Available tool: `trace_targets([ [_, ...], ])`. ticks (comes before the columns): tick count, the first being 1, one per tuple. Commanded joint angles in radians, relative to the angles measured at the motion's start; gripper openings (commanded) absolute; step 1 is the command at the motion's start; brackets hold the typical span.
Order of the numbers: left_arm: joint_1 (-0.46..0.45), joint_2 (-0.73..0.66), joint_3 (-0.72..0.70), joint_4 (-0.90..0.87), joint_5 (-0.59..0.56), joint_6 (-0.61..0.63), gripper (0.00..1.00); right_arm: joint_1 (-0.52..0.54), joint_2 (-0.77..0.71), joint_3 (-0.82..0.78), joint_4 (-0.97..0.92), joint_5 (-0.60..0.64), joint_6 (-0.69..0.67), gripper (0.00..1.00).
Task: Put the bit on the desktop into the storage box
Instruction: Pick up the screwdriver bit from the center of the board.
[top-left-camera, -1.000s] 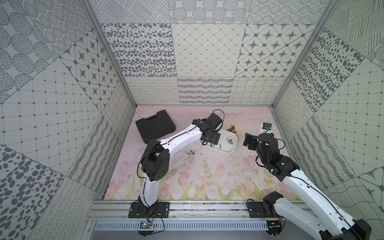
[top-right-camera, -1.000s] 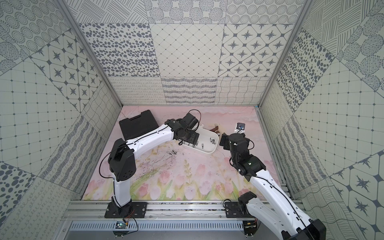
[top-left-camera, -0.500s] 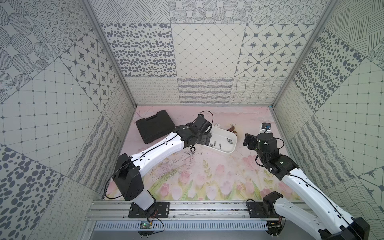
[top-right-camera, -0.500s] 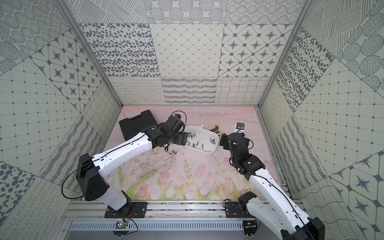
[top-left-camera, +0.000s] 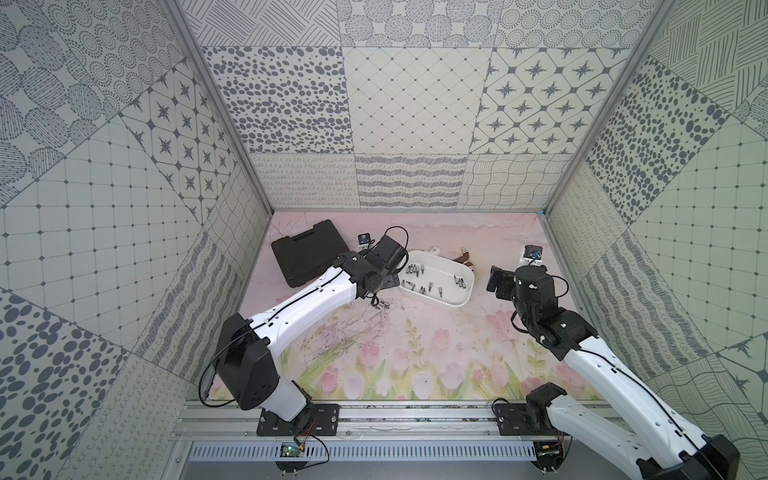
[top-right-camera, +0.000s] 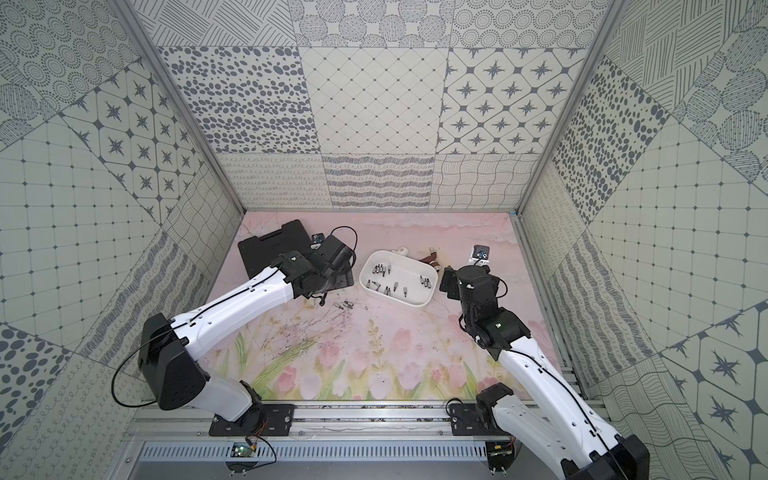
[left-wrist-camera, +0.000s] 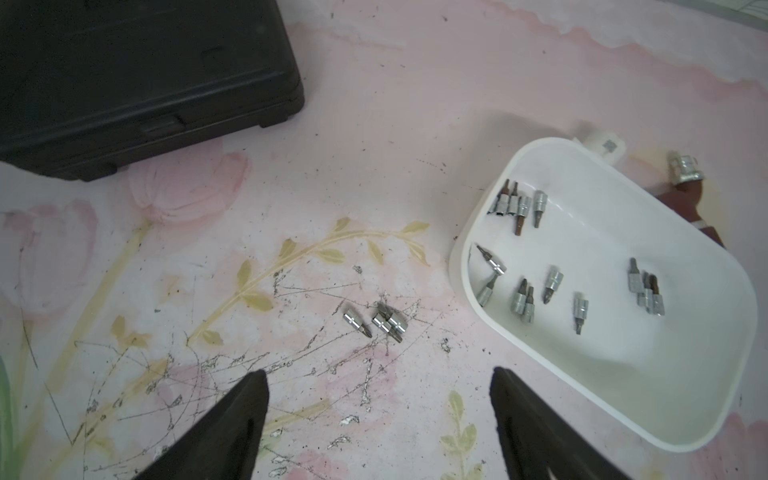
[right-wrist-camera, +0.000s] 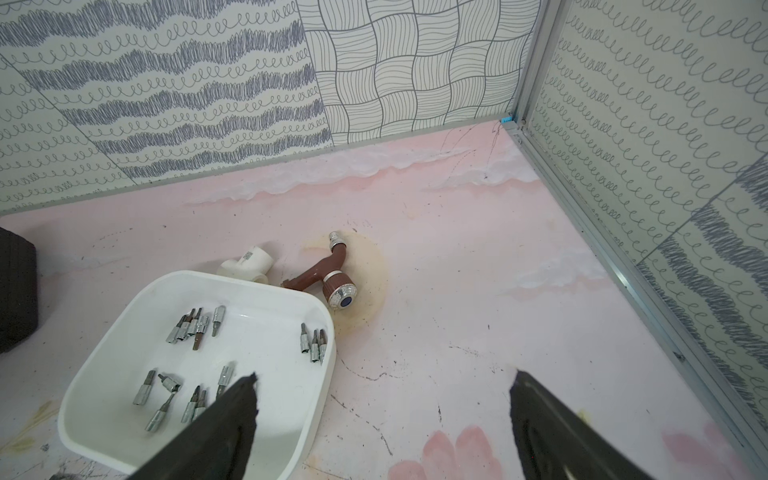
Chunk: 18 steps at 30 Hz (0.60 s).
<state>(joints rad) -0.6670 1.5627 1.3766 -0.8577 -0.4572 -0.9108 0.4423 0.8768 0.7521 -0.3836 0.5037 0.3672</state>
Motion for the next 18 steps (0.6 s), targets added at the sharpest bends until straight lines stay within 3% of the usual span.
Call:
trace_targets([
  [1, 0.042, 0.037, -0.002, -0.184, 0.014, -0.344, 0.87, -0.006, -0.007, -0.012, 0.042, 0.014, -0.006, 0.97],
  [7, 0.054, 0.101, 0.012, -0.220, 0.035, -0.404, 0.83, -0.005, -0.009, -0.016, 0.042, 0.016, -0.007, 0.97],
  [18, 0.069, 0.191, 0.006, -0.166, 0.098, -0.389, 0.71, -0.010, -0.007, -0.019, 0.042, 0.018, -0.004, 0.97],
])
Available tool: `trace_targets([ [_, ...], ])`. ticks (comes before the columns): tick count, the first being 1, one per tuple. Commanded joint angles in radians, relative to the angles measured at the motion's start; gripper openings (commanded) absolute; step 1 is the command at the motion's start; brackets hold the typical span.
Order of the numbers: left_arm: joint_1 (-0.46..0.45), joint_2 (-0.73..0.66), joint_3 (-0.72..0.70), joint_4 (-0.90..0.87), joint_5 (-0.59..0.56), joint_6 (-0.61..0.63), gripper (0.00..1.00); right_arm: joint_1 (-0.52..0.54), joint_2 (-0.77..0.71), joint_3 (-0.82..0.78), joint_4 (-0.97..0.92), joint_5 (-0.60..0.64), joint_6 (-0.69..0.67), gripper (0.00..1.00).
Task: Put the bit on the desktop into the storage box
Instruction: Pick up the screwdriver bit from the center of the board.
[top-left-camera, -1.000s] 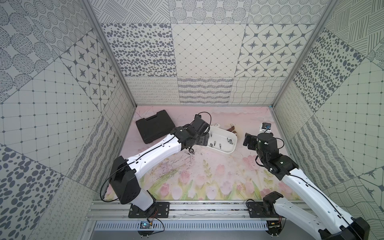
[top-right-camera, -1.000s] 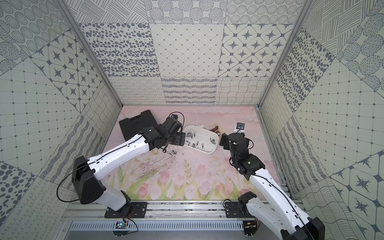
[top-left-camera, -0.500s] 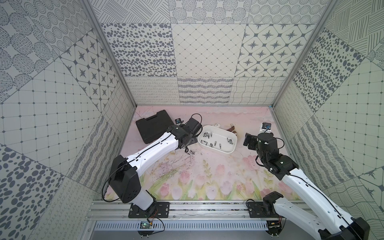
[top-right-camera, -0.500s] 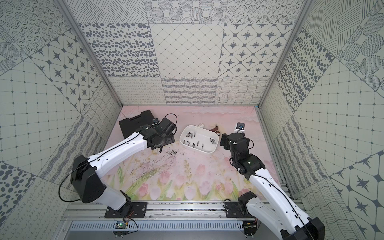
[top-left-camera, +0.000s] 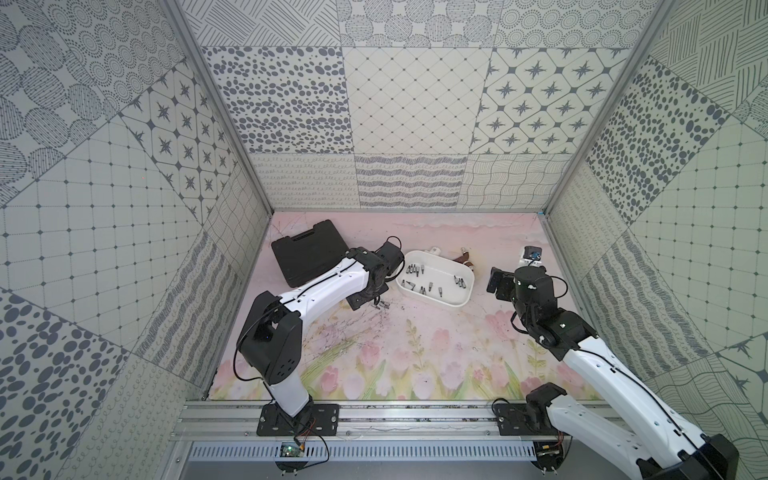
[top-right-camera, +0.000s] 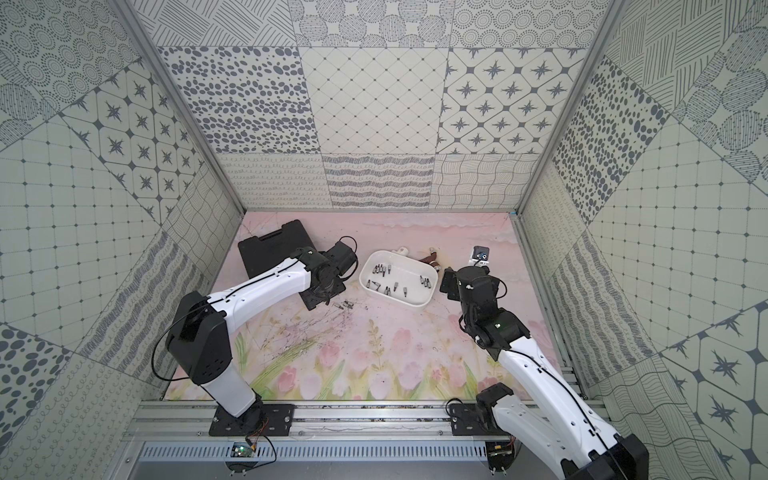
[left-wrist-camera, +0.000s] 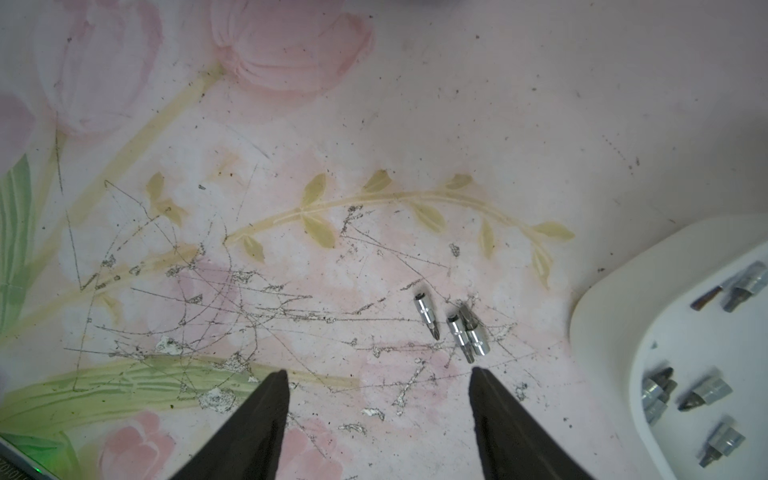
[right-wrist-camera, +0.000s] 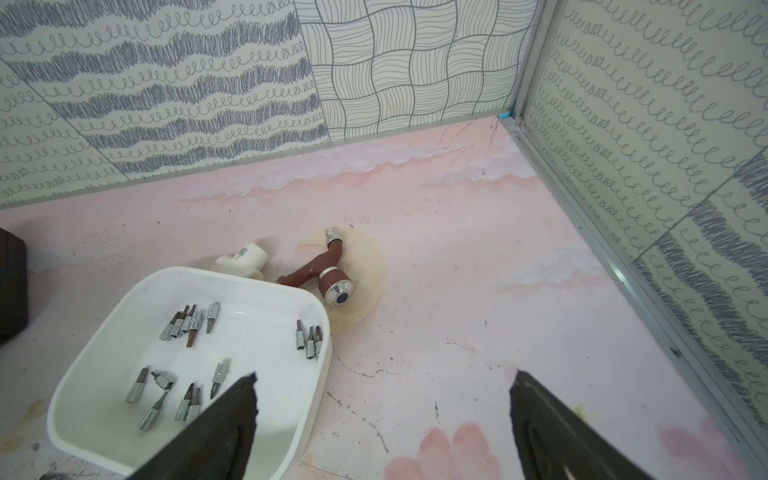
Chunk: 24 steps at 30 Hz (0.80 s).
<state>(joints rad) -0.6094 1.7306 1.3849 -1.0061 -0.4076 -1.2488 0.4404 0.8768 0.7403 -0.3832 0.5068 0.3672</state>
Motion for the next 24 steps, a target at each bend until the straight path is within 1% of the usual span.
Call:
trace_targets([
  [1, 0.014, 0.029, -0.009, -0.010, 0.057, -0.051, 0.70, -0.006, -0.007, -0.007, 0.042, 0.015, -0.004, 0.97],
  [6, 0.028, 0.066, -0.016, 0.014, 0.086, -0.046, 0.65, -0.009, -0.009, -0.007, 0.042, 0.013, -0.004, 0.97],
  [12, 0.041, 0.105, -0.020, 0.058, 0.123, -0.015, 0.54, -0.009, -0.007, -0.004, 0.042, 0.012, -0.004, 0.97],
  [24, 0.061, 0.172, -0.008, 0.122, 0.199, 0.008, 0.52, -0.011, -0.007, -0.001, 0.042, 0.010, -0.004, 0.97],
])
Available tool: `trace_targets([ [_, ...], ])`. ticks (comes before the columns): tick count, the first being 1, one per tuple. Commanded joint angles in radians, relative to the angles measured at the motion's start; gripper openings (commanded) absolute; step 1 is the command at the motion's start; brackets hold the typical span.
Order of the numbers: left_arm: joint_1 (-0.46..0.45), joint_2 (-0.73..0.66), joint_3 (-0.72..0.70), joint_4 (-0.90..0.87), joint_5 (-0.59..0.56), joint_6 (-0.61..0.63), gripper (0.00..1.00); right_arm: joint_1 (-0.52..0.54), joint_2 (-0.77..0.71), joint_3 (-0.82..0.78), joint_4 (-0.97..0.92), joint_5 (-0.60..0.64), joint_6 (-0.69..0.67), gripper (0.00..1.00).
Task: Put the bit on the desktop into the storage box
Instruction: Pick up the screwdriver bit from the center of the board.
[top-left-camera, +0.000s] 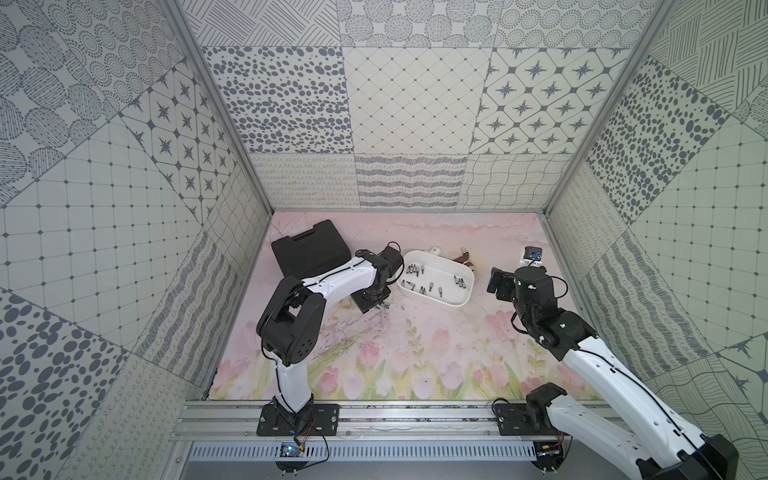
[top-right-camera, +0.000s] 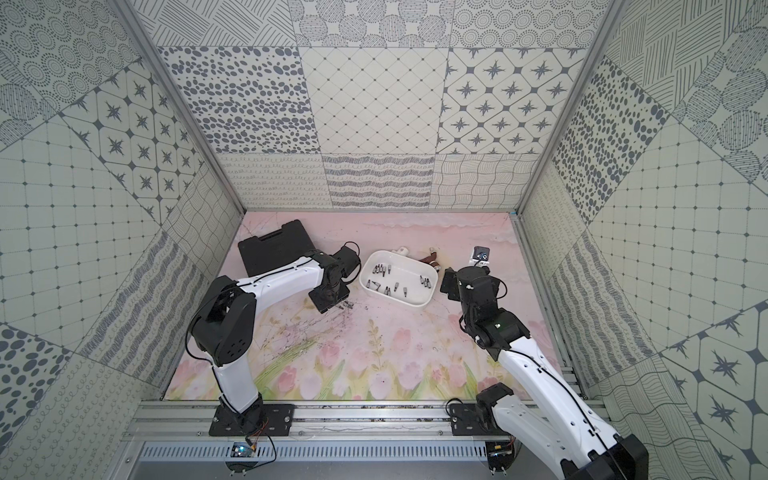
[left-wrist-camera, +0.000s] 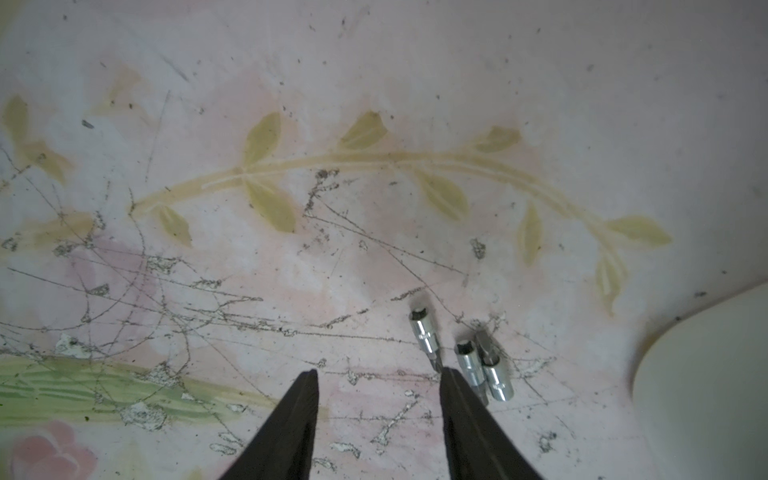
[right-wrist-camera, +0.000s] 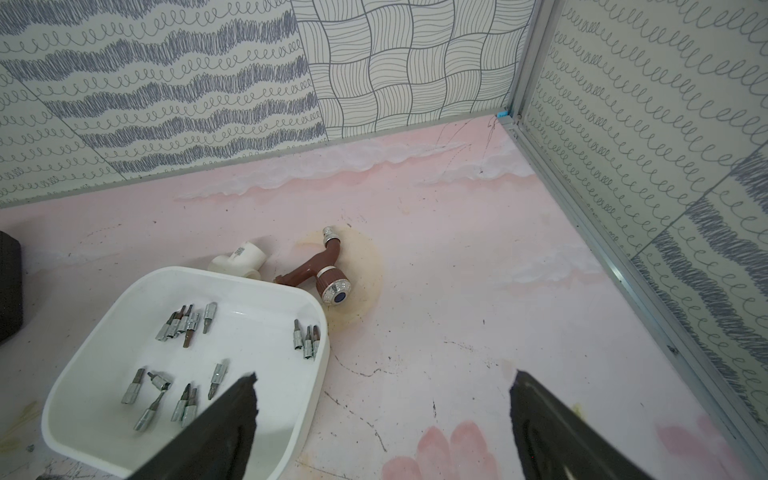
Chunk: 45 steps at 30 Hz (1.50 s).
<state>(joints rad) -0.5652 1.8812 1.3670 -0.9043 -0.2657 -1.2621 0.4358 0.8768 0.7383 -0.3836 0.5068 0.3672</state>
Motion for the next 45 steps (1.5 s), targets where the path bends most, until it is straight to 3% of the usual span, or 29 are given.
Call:
trace_targets([
  [1, 0.015, 0.027, 0.011, 0.025, 0.064, 0.022, 0.52, -0.007, -0.006, 0.002, 0.043, 0.010, -0.004, 0.97],
  [45, 0.037, 0.110, -0.032, 0.112, 0.127, 0.013, 0.19, -0.011, -0.007, -0.003, 0.042, 0.004, 0.009, 0.97],
])
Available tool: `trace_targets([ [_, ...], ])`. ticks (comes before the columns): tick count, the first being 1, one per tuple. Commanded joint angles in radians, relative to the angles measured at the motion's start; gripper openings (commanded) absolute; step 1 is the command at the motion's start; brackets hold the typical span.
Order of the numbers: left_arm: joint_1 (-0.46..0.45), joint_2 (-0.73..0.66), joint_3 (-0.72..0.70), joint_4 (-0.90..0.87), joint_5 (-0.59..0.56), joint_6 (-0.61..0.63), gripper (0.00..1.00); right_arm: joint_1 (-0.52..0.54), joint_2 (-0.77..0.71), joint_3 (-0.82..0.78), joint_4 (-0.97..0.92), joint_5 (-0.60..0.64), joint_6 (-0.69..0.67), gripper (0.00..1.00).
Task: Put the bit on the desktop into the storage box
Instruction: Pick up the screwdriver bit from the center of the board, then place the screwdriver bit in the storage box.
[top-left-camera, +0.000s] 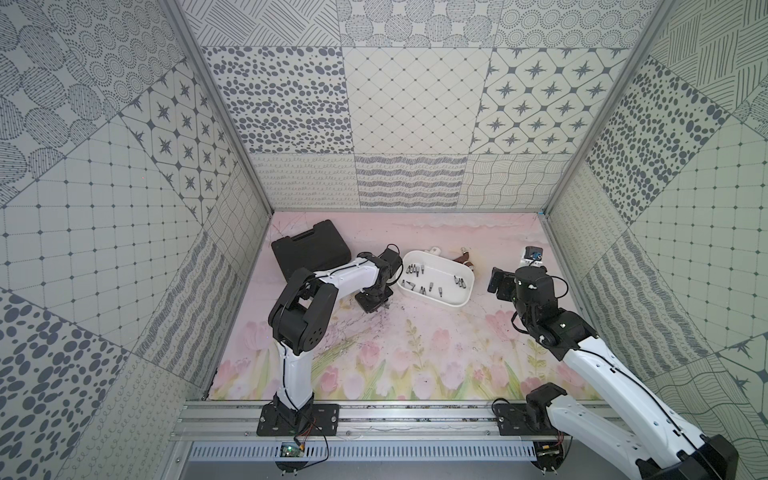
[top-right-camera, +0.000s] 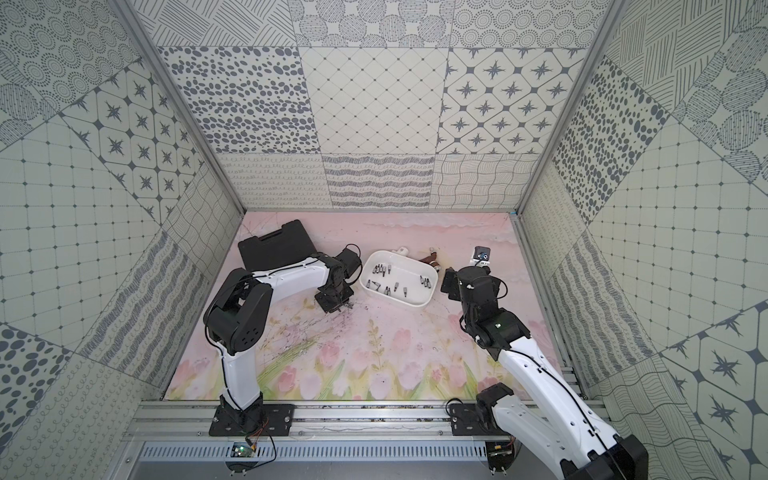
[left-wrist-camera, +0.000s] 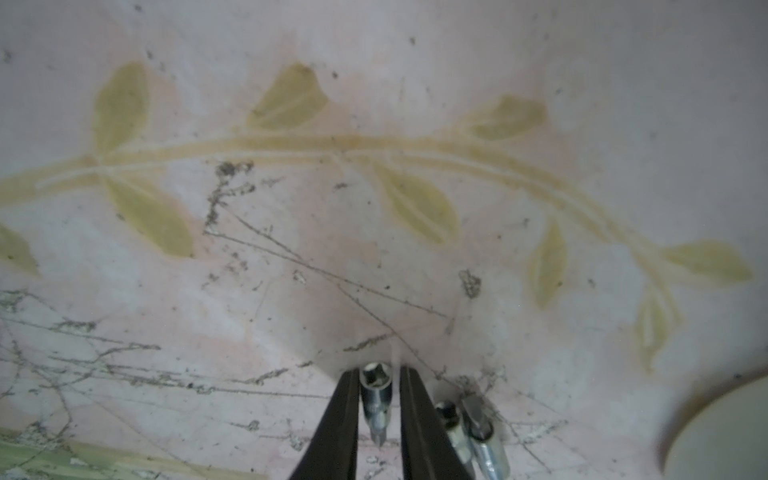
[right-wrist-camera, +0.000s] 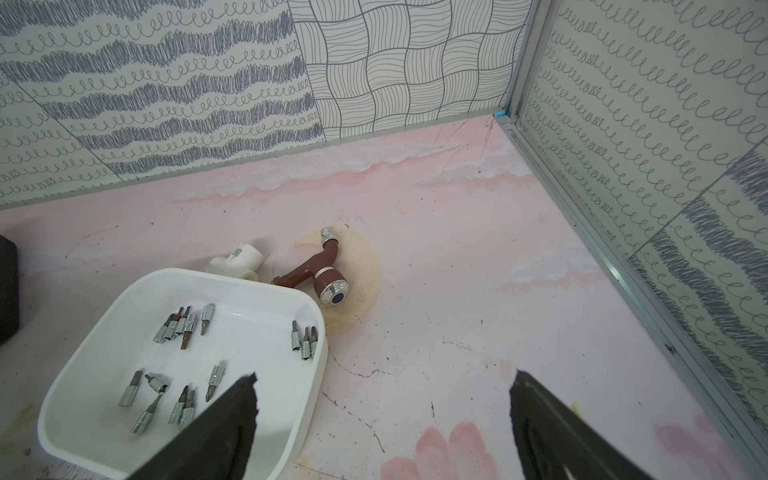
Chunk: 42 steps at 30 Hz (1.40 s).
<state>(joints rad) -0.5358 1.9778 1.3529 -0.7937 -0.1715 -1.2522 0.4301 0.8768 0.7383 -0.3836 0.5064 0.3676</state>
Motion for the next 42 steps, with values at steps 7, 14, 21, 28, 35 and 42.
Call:
trace_targets([
  [7, 0.006, -0.002, -0.033, 0.010, 0.029, 0.007, 0.08, -0.005, -0.013, -0.006, 0.042, 0.006, 0.011, 0.97],
  [14, 0.007, -0.070, -0.044, 0.025, 0.003, 0.053, 0.04, -0.005, -0.025, -0.009, 0.042, 0.007, 0.011, 0.97],
  [21, 0.006, -0.201, -0.089, 0.118, 0.001, 0.193, 0.00, -0.005, -0.029, -0.010, 0.042, 0.007, 0.014, 0.97],
  [28, -0.002, -0.322, -0.126, 0.225, 0.016, 0.357, 0.00, -0.005, -0.029, -0.007, 0.043, 0.004, 0.018, 0.97],
  [35, -0.038, -0.370, -0.098, 0.328, 0.106, 0.586, 0.00, -0.005, -0.033, -0.007, 0.042, 0.004, 0.016, 0.97],
  [42, -0.100, -0.270, 0.106, 0.224, 0.158, 0.838, 0.00, -0.005, -0.042, -0.006, 0.042, 0.004, 0.010, 0.97],
])
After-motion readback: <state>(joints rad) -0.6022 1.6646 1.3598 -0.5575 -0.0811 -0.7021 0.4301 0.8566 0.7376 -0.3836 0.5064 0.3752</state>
